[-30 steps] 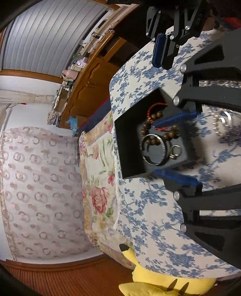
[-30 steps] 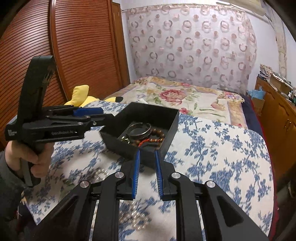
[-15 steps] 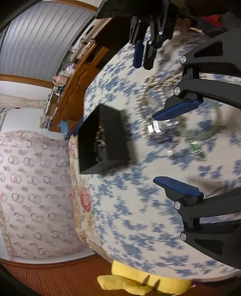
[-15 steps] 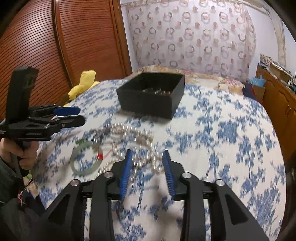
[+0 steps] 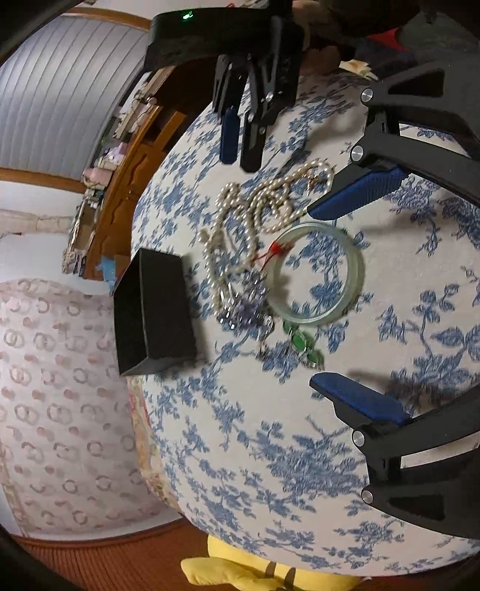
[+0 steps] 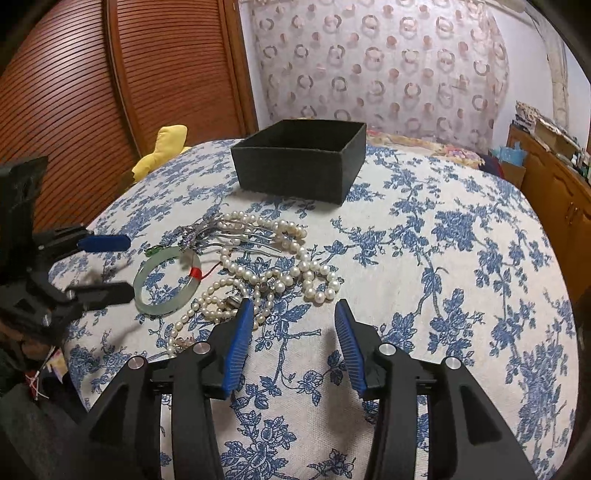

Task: Organize jewelry
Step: 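Move both tools back to the pile, lowering the left tool around the jade bangle, then grasp and lift the jade bangle with the left tool while the right grasps a purple crystal hairpin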

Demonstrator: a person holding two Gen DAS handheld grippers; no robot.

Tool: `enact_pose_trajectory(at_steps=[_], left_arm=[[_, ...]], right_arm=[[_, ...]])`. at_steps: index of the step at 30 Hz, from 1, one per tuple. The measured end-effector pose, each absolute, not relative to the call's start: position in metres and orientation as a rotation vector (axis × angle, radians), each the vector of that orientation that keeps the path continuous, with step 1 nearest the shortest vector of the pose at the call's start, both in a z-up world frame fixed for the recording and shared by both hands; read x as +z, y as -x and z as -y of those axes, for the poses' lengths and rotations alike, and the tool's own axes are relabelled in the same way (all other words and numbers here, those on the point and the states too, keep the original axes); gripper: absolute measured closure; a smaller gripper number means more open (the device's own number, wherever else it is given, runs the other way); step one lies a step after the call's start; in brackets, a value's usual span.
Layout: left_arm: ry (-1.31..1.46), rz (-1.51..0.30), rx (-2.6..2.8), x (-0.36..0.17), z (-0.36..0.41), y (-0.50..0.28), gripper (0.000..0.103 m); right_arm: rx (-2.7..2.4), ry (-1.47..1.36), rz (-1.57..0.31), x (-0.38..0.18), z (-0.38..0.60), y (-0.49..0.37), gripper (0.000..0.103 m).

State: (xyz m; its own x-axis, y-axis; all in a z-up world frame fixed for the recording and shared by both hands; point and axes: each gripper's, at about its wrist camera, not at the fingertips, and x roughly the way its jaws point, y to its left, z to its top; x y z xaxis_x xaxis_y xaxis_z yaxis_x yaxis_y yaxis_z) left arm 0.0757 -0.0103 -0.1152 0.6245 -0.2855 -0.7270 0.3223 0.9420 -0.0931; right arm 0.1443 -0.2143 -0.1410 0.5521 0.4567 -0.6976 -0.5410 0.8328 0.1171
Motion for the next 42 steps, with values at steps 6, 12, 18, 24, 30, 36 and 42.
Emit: enact_pose_trajectory(at_steps=[6,12,18,24,30,36,42], left_arm=[[-0.077,-0.846,-0.378,-0.120,0.028,-0.079,0.027],[-0.111,-0.873,-0.370,-0.127,0.039,-0.089,0.030],[-0.160,-0.890,-0.343,-0.127,0.049,-0.098,0.030],[-0.186,-0.891,-0.337,-0.129,0.053,-0.102,0.030],[-0.160,-0.874,-0.358,-0.127,0.046,-0.090,0.034],[-0.120,-0.858,-0.359,-0.123,0.034,-0.077,0.034],[-0.090,-0.828,-0.352,-0.113,0.023,-0.067,0.034]], right_arm=[[0.593,0.089,-0.789,-0.142,0.219,-0.145,0.055],[0.593,0.090,-0.788,-0.141,0.218,-0.145,0.055],[0.593,0.094,-0.789,-0.141,0.218,-0.145,0.055],[0.596,0.102,-0.790,-0.142,0.217,-0.144,0.055],[0.608,0.123,-0.792,-0.142,0.214,-0.141,0.055],[0.652,0.156,-0.807,-0.144,0.200,-0.128,0.062],[0.653,0.171,-0.800,-0.140,0.191,-0.129,0.063]])
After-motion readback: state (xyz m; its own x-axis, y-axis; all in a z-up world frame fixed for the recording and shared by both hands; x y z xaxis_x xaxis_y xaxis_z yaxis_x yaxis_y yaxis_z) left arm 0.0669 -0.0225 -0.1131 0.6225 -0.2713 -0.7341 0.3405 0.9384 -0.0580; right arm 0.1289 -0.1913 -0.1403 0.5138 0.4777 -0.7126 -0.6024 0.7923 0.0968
